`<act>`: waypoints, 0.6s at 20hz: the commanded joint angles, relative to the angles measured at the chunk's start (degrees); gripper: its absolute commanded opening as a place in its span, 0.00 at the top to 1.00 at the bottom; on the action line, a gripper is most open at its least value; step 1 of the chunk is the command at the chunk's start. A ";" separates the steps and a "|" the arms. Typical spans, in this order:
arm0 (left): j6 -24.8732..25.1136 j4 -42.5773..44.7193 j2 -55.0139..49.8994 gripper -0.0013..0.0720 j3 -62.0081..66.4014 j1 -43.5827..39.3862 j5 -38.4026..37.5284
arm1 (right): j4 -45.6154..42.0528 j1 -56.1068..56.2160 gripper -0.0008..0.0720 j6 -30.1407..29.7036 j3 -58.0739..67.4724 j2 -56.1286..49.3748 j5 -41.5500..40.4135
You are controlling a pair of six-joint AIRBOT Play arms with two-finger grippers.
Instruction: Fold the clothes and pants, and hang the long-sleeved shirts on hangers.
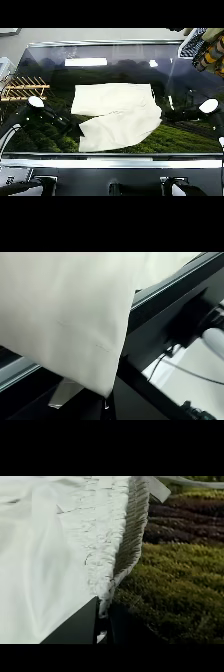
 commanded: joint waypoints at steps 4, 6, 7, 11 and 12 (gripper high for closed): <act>-2.99 10.14 0.33 0.97 -7.02 -2.62 0.22 | -6.43 0.04 0.94 3.72 -5.92 0.22 0.35; -2.99 11.74 0.26 0.97 -8.61 -2.62 1.46 | -6.45 0.09 0.94 4.00 -8.09 0.22 0.31; -2.97 12.26 0.20 0.97 -9.11 -2.67 2.34 | -6.47 0.09 0.94 4.28 -9.20 0.22 0.17; -3.58 12.79 0.13 0.97 -9.31 -3.50 3.56 | -6.34 0.09 0.94 6.16 -13.68 0.22 -0.92; -3.61 12.90 0.13 0.97 -9.31 -3.93 3.54 | -6.34 0.09 0.94 6.45 -14.19 0.22 -1.16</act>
